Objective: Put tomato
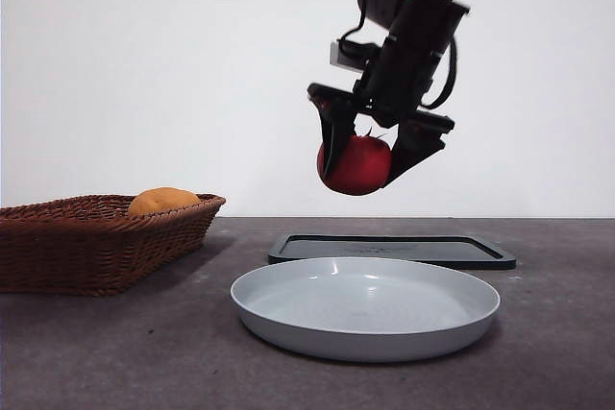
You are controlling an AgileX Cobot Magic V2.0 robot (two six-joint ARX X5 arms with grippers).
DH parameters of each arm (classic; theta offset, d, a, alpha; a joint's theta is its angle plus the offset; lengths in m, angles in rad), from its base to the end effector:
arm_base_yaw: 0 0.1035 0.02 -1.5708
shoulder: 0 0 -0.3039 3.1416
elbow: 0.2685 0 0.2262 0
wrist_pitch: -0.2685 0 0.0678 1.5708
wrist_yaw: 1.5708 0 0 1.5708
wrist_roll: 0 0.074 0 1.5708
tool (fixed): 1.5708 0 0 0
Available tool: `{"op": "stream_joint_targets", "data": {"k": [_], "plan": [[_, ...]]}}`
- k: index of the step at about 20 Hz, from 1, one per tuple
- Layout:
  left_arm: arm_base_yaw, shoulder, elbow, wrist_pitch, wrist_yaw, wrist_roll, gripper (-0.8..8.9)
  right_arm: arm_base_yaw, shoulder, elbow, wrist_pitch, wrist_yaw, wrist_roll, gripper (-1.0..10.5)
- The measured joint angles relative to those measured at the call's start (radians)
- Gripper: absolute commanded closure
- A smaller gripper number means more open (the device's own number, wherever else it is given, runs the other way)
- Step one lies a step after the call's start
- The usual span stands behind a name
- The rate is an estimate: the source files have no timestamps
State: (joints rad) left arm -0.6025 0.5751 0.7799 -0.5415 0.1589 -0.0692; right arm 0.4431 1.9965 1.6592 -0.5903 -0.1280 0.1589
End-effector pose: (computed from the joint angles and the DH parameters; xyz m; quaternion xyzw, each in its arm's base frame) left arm 0.0752 -0.0659 0.3254 0.0052 0.1760 -0.3604 0.9160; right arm 0.4078 0.2040 0.2517 -0.0019 0.4604 0.2161 0.8610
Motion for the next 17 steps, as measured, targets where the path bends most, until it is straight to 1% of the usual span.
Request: {"op": "stream_joint_targets", "data": {"k": [2, 3, 7, 12, 15, 17], "plan": [[0.000, 0.000, 0.000, 0.000, 0.000, 0.000, 0.94, -0.039, 0.089, 0.106, -0.002, 0.001, -0.021, 6.3], [0.000, 0.000, 0.000, 0.000, 0.000, 0.000, 0.94, -0.056, 0.119, 0.127, 0.004, 0.002, -0.026, 6.3], [0.000, 0.000, 0.000, 0.000, 0.000, 0.000, 0.94, -0.080, 0.209, 0.136, 0.014, 0.002, -0.032, 6.3], [0.000, 0.000, 0.000, 0.000, 0.000, 0.000, 0.94, -0.078, 0.232, 0.138, 0.018, 0.000, -0.032, 6.3], [0.000, 0.000, 0.000, 0.000, 0.000, 0.000, 0.94, -0.078, 0.232, 0.138, 0.000, -0.002, -0.032, 4.7], [0.000, 0.000, 0.000, 0.000, 0.000, 0.000, 0.94, -0.078, 0.232, 0.147, -0.024, -0.002, -0.032, 4.0]]}}
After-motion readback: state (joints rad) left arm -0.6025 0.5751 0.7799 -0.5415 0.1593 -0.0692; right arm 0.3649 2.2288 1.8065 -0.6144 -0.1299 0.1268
